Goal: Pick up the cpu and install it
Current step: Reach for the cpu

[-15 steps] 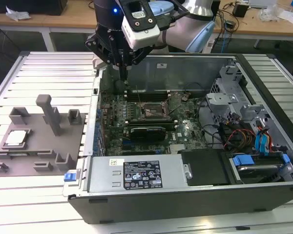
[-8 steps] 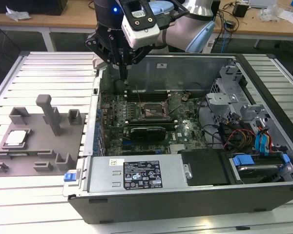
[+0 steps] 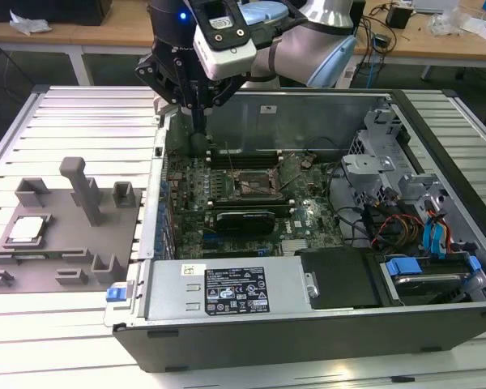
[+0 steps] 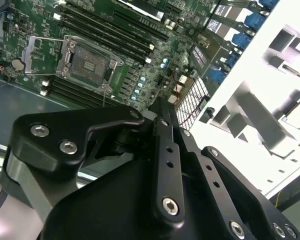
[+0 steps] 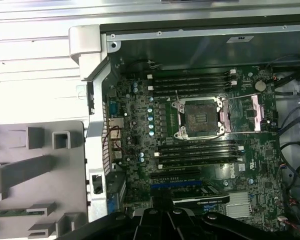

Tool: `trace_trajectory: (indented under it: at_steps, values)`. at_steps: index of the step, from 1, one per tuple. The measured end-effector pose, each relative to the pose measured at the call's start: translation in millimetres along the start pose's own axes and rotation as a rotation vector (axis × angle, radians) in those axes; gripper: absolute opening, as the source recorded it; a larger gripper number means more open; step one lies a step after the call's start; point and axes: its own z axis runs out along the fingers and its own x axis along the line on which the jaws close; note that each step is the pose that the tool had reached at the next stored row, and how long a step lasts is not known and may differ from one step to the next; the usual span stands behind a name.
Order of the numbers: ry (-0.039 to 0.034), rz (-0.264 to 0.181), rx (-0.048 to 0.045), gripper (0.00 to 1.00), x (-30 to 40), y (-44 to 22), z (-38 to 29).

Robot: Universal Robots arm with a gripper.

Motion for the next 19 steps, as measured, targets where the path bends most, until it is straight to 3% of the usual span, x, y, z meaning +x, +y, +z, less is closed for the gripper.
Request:
trace_trajectory:
  at_steps: [7,13,19]
  values:
    - [0.0,0.0,0.0,0.11,9.2,-0.6,-0.2]
    - [0.0,0.0,0.0001,0.11,10.2,-0.8,-0.3]
    - [-0.0001,0.0,0.0,0.11,21.4,-1.6,-0.7]
